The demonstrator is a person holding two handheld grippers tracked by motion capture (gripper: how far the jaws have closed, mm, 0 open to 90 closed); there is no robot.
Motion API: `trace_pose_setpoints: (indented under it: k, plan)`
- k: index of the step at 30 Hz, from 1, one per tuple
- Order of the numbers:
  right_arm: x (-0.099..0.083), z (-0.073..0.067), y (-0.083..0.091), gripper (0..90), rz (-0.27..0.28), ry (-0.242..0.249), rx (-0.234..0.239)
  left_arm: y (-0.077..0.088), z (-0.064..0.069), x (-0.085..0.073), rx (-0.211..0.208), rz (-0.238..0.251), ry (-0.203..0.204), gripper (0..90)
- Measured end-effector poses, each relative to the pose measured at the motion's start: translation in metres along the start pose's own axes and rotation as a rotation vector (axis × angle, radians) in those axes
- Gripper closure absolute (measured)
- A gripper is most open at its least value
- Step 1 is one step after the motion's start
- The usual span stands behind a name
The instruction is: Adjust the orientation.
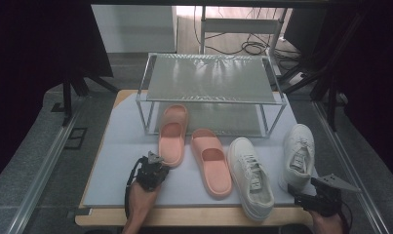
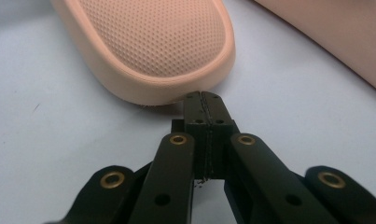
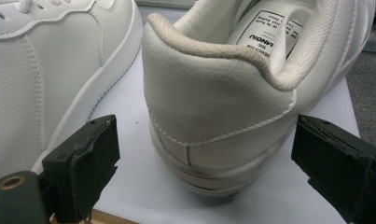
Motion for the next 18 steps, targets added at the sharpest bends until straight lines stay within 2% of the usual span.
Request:
trace_pose_setpoints:
  k: [7,18]
  plan:
    - [0.000,0.000,0.000,7.6,0.000,-0.001,0.000,-0.001,-0.004,0.012,0.016,0.023,0.006,89.7]
    - [0.000,0.000,0.000,7.6,0.001,-0.001,0.001,-0.003,-0.006,0.033,0.012,0.047,0.013,89.7]
Point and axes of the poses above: each handheld gripper's, and its own axes: y roughly backward along the jaws, x roughly out of its top, z roughly to its right, the point moved 8 cm from there along -y, roughly forward along the jaws, and after that the axes turned 10 degrees about y, right-handed, at the moved point
